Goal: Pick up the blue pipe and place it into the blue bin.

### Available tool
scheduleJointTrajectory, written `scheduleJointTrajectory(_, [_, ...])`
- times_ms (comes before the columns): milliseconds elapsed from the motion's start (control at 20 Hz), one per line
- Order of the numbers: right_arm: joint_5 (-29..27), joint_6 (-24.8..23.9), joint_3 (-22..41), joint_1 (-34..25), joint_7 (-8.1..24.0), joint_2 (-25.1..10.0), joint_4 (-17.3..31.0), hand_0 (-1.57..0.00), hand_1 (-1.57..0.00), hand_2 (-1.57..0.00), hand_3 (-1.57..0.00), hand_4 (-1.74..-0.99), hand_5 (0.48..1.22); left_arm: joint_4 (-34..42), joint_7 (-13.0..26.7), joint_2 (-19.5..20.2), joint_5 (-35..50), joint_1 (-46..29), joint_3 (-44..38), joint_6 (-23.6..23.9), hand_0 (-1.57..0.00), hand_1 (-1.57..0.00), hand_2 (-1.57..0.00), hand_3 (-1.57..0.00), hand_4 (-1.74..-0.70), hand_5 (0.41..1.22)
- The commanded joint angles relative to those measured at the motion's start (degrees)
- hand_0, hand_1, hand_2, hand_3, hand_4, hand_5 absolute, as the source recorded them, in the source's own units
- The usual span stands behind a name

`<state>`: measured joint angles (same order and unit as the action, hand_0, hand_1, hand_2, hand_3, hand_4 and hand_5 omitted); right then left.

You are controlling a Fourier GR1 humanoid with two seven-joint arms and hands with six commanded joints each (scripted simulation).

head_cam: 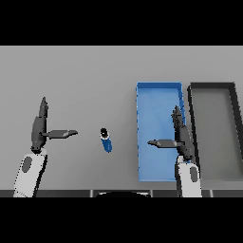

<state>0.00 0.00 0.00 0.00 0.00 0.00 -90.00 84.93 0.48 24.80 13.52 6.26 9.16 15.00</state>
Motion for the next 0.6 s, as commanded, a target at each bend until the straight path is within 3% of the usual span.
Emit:
scheduleJointTrajectory(0, [0.0, 0.0, 0.0, 0.0, 0.0, 0.0, 0.0, 0.00, 0.00, 0.00, 0.00, -1.210, 0.594, 0.0, -0.2, 0.0, 0.0, 0.0, 0.0, 0.0, 0.00, 0.00, 0.00, 0.00, -0.97, 0.594])
scheduleJointTrajectory(250, [-0.2, 0.1, -0.3, -0.3, 0.2, -0.4, 0.4, 0.00, 0.00, 0.00, 0.00, -1.210, 0.594, -0.4, -0.8, -0.1, 0.0, 0.0, -0.1, -0.1, 0.00, 0.00, 0.00, 0.00, -0.97, 0.594])
scheduleJointTrajectory(300, [4.2, 1.4, 1.5, 0.2, -2.8, -4.7, -0.9, 0.00, 0.00, 0.00, 0.00, -1.210, 0.594, 0.2, -3.8, 3.9, -0.5, -0.4, 2.1, -7.0, 0.00, 0.00, 0.00, 0.00, -0.97, 0.594])
scheduleJointTrajectory(400, [9.1, 2.6, 4.5, 2.2, -5.3, -8.0, -3.4, 0.00, 0.00, 0.00, 0.00, -1.198, 0.589, -0.2, -5.8, 8.8, 0.0, 0.0, 3.3, -14.7, 0.00, 0.00, 0.00, 0.00, -0.97, 0.596])
scheduleJointTrajectory(550, [11.8, 3.0, 6.5, 3.0, -4.7, -8.8, -4.5, 0.00, 0.00, 0.00, 0.00, -1.190, 0.586, -1.3, -6.0, 10.4, 0.1, 1.0, 4.1, -18.5, 0.00, 0.00, 0.00, 0.00, -0.97, 0.597])
